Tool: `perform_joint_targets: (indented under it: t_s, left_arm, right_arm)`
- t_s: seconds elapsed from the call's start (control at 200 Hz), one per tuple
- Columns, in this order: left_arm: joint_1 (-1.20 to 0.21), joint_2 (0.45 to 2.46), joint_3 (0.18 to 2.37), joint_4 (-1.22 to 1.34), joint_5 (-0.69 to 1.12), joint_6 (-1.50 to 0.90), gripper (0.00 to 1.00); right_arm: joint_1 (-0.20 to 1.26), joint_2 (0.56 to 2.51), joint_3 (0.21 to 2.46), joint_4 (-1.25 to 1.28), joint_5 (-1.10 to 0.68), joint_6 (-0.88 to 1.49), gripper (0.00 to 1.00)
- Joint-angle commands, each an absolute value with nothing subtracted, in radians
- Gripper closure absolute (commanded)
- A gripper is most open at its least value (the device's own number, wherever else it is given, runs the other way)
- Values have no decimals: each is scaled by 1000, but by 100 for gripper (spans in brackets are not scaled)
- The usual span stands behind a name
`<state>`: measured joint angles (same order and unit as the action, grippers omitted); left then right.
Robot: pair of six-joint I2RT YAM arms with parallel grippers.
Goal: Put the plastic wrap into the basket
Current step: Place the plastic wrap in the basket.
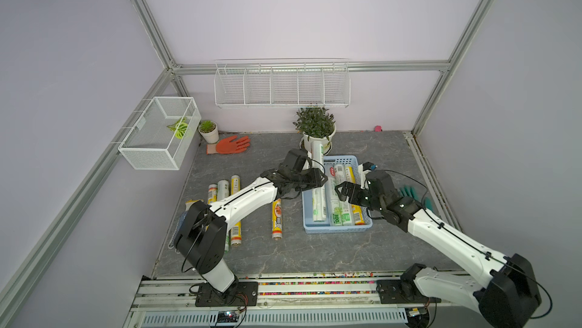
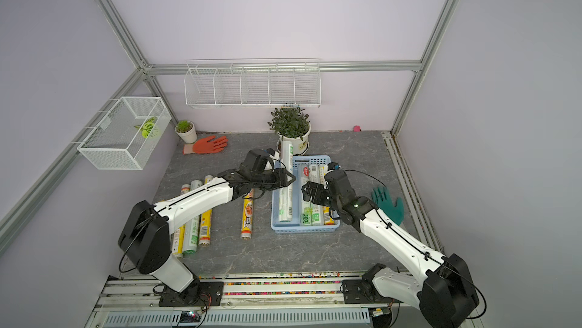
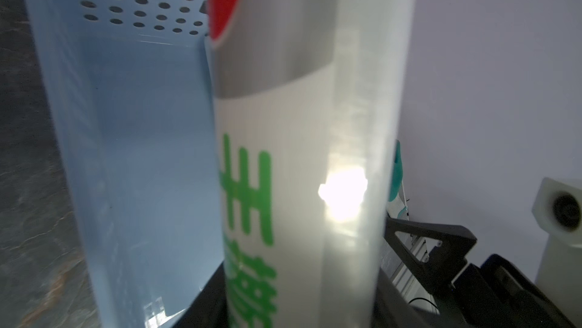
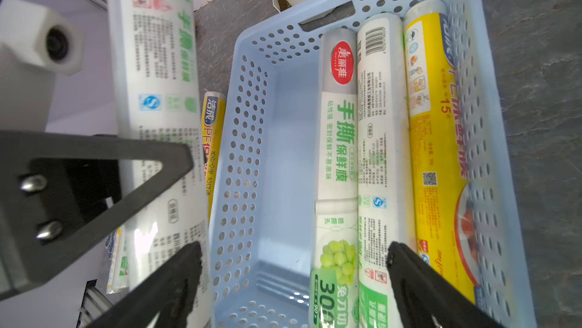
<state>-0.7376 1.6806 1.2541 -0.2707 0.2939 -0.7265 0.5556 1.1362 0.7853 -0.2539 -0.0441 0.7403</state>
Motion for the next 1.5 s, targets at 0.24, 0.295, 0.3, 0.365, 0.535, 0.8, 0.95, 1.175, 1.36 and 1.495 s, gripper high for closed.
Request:
perform_joint_targets:
  t_s: [0.24, 0.295, 0.3, 0.365, 0.535, 0.8, 0.95, 1.175, 1.36, 1.495]
  left_arm:
    - [-764, 1811, 1400, -345, 239, -771, 73]
    - [-765, 1840, 1427, -388, 236, -769, 73]
    - [-765, 1844, 1430, -391, 234, -769, 73]
    - [-766, 1863, 1442, -423, 212, -771, 73]
    - [-771, 1914, 1470, -465, 236, -773, 72]
    - [-777, 1970, 1480, -492, 249, -785, 68]
    - [-778, 2001, 1488, -485, 258, -791, 63]
    - [-777, 2030, 1499, -477, 264, -792, 55]
    - [-776, 2039, 1497, -481, 258, -792, 47]
    - [-777, 2040, 1499, -494, 247, -782, 43]
  right_arm:
    - [487, 1128, 775, -313, -124, 700, 3]
    - [478, 1137, 777, -318, -133, 699, 3]
    - [478, 1138, 777, -318, -134, 698, 3]
    - [474, 1145, 777, -316, -138, 699, 3]
    - [472, 1182, 793, -328, -147, 697, 3]
    - [472, 1262, 829, -336, -185, 686, 3]
    - [472, 1302, 836, -326, -204, 691, 3]
    - [472, 1340, 841, -314, -227, 688, 3]
    - [472, 1364, 841, -302, -244, 690, 3]
    - [472, 1367, 841, -301, -246, 690, 3]
